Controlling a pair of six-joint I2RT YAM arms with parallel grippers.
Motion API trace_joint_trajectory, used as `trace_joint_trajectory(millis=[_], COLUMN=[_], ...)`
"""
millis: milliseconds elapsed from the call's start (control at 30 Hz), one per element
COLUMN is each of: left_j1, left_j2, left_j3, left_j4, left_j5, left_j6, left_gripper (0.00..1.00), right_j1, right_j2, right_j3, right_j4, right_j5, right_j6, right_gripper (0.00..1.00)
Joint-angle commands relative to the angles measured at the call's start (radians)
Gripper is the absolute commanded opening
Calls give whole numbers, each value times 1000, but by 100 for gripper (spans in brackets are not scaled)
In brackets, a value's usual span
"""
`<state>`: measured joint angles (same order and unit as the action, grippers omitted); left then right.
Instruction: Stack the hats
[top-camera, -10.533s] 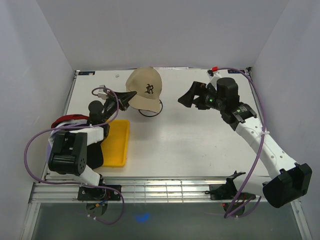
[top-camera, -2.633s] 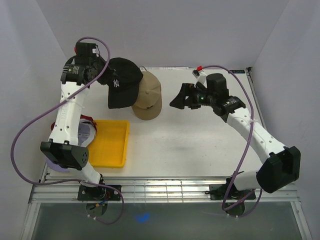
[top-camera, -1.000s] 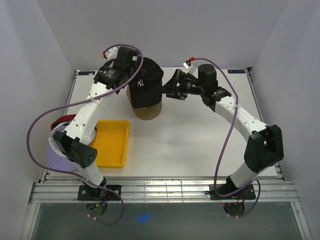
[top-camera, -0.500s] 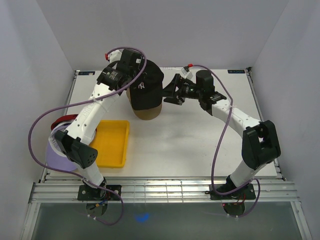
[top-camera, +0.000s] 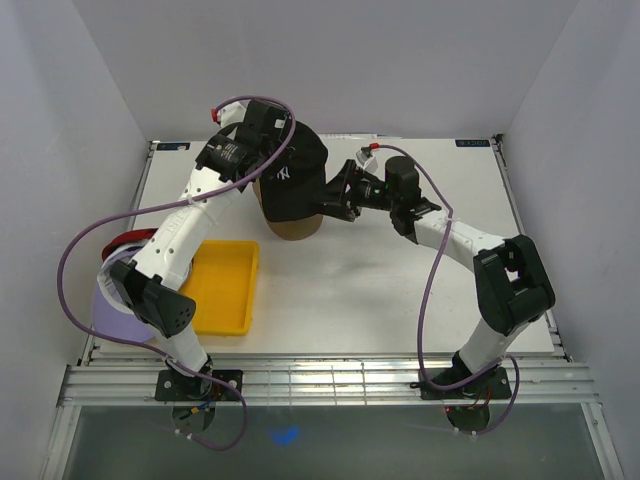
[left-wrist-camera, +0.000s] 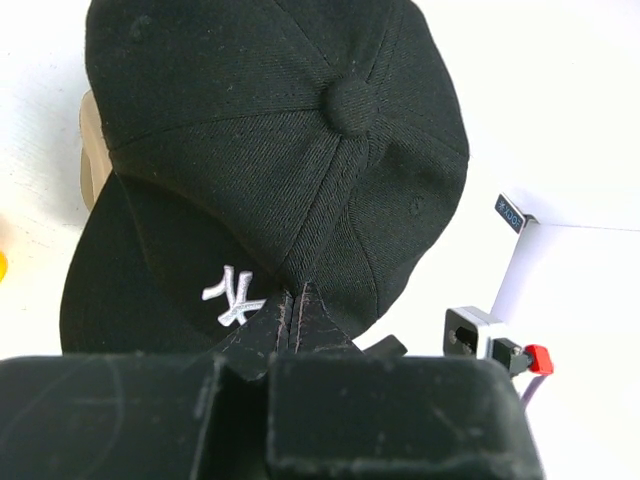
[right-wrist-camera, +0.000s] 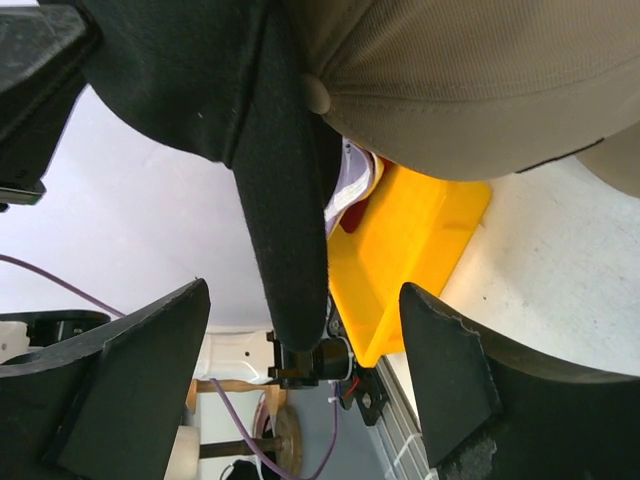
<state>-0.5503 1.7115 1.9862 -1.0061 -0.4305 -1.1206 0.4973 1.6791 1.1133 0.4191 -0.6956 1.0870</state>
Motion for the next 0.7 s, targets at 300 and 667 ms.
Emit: trace_joint_trajectory(millis=[300,667], left_j1=[-10,-16], left_j2=[-18,-24], left_j3=[-7,-10], left_j4=[-2,-3], left_j5=[-34,-36], left_j6=[-57,-51], left_gripper=[0,0], right_j1=[17,17], right_j2=[54,103], right_j3=[6,8], right_j4=[253,331], right_j5=[-5,-21], right_j6=[126,201], right_gripper=[75,56])
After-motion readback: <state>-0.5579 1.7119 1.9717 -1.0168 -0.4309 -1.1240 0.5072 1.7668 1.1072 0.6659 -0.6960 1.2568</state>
